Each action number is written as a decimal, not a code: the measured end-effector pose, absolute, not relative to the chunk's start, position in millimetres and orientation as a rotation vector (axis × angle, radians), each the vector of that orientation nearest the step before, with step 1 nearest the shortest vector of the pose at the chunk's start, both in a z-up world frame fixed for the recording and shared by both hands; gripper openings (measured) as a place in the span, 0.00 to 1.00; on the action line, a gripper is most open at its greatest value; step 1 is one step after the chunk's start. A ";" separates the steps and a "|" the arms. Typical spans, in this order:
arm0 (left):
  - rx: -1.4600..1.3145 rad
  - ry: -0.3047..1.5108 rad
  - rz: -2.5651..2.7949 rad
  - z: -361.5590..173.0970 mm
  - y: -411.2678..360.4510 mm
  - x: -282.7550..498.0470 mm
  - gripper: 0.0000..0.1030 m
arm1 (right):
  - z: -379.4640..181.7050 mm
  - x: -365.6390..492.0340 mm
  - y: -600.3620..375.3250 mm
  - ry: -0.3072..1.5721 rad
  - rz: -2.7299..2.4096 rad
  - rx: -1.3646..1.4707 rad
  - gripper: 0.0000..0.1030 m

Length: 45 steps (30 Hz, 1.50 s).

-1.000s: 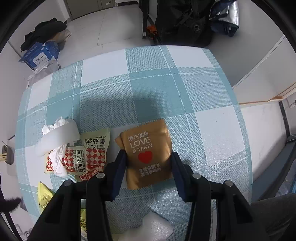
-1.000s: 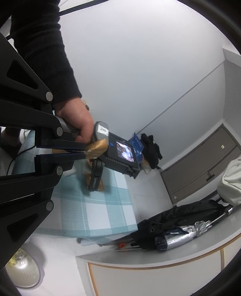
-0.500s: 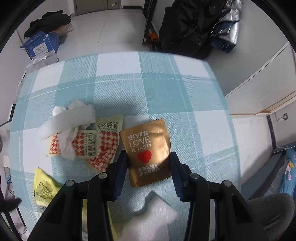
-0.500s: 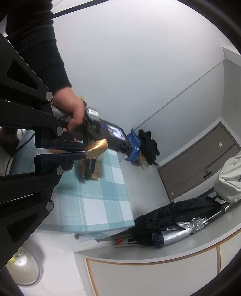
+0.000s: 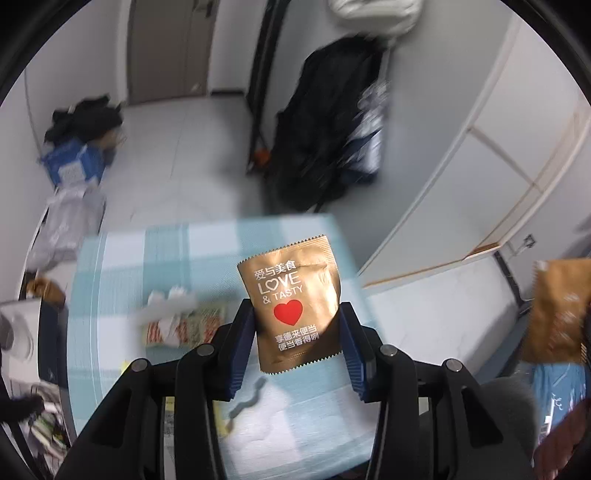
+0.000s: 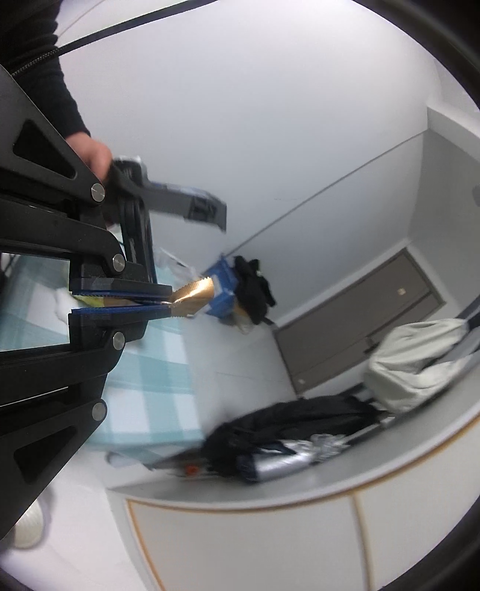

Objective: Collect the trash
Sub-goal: 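Carry both brown wrappers in both tools over the white bin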

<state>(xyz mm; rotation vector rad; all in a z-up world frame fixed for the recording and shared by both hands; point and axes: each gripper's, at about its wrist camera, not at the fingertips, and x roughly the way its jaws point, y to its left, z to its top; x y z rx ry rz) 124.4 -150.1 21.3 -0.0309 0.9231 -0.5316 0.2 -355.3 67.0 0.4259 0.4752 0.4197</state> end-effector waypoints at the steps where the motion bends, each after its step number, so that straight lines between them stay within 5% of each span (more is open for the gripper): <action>1: -0.028 0.893 -0.549 33.3 -153.4 118.5 0.38 | 74.5 -4.0 -360.0 0.460 0.409 0.424 0.03; 8: 0.014 0.737 -0.704 96.5 -186.1 70.3 0.38 | 120.7 -47.5 -404.0 0.341 0.295 0.408 0.03; 18: 0.083 0.717 -0.898 112.5 -252.7 23.6 0.38 | 128.0 -114.5 -478.6 0.293 0.094 0.423 0.03; 31: 0.346 0.916 -1.029 39.9 -373.9 3.5 0.38 | 40.2 -147.0 -558.9 0.405 -0.074 0.571 0.03; 45: 0.482 1.423 -1.104 -80.6 -446.9 22.5 0.38 | -116.3 -128.0 -616.5 0.704 -0.177 0.817 0.03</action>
